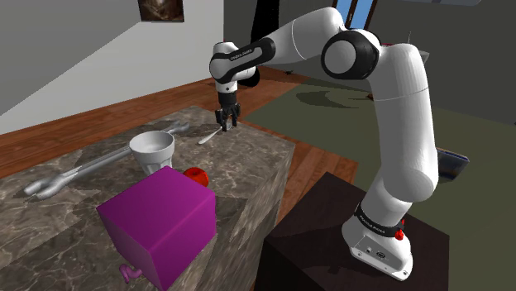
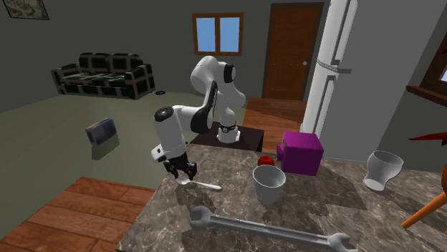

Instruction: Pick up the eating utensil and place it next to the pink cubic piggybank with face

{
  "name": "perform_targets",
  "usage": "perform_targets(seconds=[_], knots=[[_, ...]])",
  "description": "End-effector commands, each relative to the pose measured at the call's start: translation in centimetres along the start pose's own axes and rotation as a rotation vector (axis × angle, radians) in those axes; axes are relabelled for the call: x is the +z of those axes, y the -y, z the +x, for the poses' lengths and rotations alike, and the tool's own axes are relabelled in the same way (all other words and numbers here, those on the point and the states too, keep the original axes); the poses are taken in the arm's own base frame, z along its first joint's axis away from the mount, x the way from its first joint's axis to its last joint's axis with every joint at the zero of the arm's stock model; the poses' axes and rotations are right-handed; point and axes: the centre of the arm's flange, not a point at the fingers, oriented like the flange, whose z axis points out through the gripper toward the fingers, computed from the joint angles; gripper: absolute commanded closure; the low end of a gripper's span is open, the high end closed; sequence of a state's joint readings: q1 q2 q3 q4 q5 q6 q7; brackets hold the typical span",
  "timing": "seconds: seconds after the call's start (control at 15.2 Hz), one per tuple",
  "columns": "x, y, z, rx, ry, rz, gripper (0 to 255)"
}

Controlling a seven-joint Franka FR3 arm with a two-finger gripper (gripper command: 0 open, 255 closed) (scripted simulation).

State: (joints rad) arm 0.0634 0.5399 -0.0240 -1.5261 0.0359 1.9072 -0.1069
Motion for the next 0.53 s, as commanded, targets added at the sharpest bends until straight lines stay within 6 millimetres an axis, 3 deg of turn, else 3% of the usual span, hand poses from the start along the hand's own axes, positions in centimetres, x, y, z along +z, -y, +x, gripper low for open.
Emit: perform_targets(seconds=[0.0, 0.46], knots=[[0.02, 0.01, 0.0, 0.0, 0.0, 0.0, 255], [-0.5, 0.03, -0.09, 0.0, 0.0, 0.0, 255]])
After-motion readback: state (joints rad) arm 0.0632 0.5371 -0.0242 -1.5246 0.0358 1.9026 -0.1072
